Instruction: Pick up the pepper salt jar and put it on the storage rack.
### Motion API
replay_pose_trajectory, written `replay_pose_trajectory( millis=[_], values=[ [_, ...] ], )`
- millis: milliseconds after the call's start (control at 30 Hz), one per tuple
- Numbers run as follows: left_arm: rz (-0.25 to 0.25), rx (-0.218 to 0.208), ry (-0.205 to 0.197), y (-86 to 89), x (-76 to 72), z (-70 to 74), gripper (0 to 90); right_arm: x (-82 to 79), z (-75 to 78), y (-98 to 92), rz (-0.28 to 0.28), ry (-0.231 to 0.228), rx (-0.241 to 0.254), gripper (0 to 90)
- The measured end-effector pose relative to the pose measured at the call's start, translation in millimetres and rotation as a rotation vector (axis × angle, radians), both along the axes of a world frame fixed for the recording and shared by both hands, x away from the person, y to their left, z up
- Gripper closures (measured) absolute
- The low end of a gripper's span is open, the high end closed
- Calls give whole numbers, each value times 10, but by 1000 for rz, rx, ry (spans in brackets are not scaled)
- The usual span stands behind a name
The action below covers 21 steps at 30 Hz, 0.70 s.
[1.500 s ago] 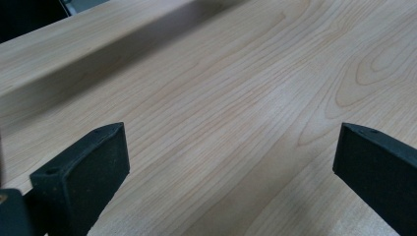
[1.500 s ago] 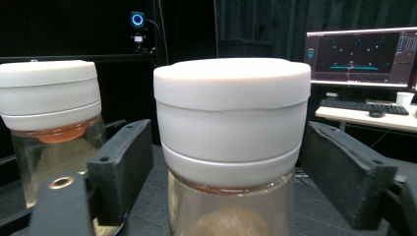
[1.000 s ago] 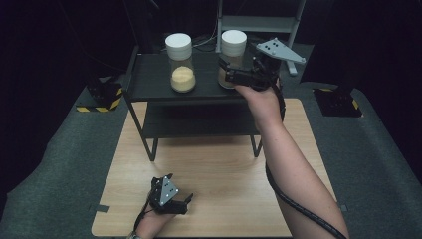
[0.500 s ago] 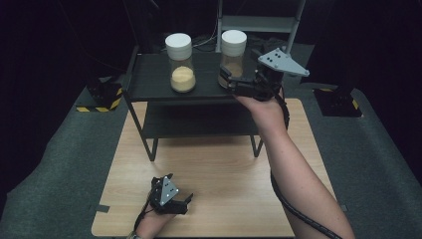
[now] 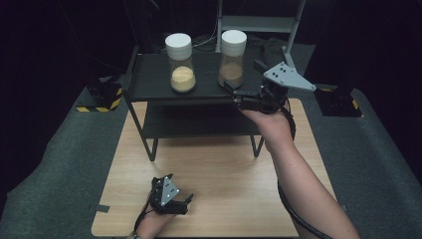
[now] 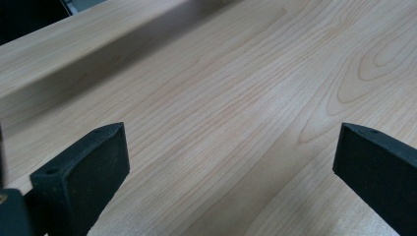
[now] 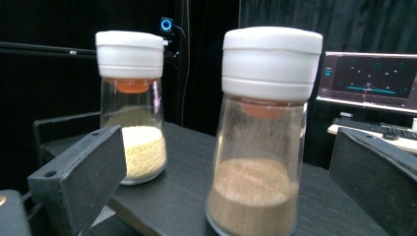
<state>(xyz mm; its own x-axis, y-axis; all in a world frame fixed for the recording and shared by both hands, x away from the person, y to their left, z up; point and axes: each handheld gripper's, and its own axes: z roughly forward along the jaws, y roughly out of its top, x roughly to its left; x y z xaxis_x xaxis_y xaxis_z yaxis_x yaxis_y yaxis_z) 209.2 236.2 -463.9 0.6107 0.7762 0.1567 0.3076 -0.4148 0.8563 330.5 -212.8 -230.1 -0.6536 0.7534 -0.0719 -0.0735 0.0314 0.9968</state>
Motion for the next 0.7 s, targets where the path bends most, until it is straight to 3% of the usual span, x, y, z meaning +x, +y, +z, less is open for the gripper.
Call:
replay_pose_trajectory(
  millis=[467, 700],
  values=[
    [3, 0, 0, 3, 2, 3, 8, -206, -119, -80, 21, -25, -41, 1],
    [2, 0, -1, 4, 0, 1, 7, -341, -222, -95, 21, -27, -93, 1]
  ],
)
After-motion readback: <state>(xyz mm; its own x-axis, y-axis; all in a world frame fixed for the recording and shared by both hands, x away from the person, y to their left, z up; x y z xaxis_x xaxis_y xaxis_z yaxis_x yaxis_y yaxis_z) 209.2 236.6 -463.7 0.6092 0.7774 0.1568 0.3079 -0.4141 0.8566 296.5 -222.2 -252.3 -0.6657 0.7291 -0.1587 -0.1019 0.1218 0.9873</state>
